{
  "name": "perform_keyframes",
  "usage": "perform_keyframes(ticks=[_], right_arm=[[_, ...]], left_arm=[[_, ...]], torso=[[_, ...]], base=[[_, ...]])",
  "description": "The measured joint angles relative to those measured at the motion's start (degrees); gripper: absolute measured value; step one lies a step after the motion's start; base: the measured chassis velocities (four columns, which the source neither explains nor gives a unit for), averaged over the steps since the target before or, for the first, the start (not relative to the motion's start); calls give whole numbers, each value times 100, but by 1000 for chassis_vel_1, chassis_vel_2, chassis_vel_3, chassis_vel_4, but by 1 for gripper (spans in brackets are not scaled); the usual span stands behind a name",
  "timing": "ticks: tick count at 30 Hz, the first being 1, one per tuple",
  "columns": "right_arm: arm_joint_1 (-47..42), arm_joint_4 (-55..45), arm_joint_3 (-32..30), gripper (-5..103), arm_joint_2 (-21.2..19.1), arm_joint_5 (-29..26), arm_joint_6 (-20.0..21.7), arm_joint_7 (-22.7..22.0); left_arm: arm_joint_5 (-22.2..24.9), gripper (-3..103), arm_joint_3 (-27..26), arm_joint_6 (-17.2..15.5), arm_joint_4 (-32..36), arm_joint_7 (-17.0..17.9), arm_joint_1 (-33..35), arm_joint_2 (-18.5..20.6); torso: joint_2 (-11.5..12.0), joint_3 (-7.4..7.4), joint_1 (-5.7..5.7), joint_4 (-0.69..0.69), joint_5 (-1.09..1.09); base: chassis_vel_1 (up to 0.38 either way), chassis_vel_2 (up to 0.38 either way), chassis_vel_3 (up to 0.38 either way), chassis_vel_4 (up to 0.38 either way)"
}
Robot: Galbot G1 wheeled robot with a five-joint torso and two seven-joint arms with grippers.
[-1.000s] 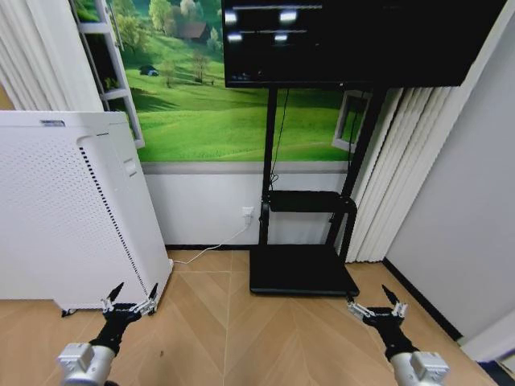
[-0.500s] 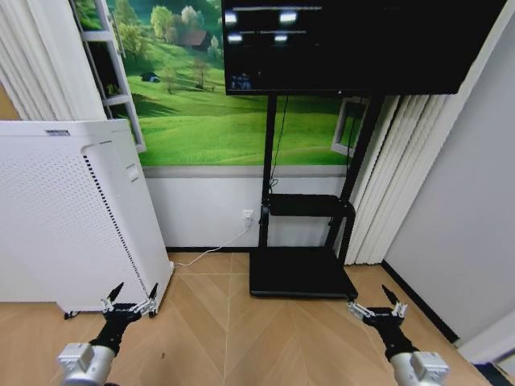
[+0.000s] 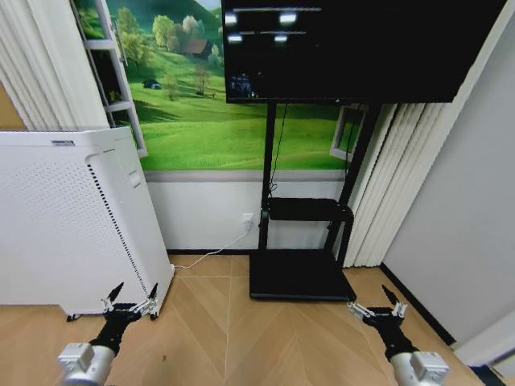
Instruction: Pick up the trash bin and place the garbage on the floor into it.
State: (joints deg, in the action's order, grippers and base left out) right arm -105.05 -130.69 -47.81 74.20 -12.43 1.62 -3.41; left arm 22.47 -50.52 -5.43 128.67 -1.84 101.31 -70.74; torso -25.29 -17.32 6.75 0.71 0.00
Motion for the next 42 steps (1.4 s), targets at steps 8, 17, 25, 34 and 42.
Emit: perform_keyframes(ticks=[8, 17, 25, 34, 42], right_arm=[[0, 0, 0, 100, 0, 0, 0, 0], [0, 0, 0, 100, 0, 0, 0, 0], [0, 0, 0, 100, 0, 0, 0, 0], [0, 0, 0, 100, 0, 0, 0, 0], [0, 0, 0, 100, 0, 0, 0, 0]], left_arm=[[0, 100, 0, 0, 0, 0, 0, 0], [0, 100, 0, 0, 0, 0, 0, 0], [0, 100, 0, 0, 0, 0, 0, 0], [0, 100, 0, 0, 0, 0, 0, 0], [0, 100, 0, 0, 0, 0, 0, 0]], torso=[[-169, -106, 62, 0, 0], [-390, -248, 142, 0, 0], [-576, -361, 215, 0, 0], [-801, -497, 303, 0, 0], [-986, -608, 379, 0, 0]], base=[[0, 0, 0, 0], [0, 0, 0, 0], [0, 0, 0, 0], [0, 0, 0, 0], [0, 0, 0, 0]])
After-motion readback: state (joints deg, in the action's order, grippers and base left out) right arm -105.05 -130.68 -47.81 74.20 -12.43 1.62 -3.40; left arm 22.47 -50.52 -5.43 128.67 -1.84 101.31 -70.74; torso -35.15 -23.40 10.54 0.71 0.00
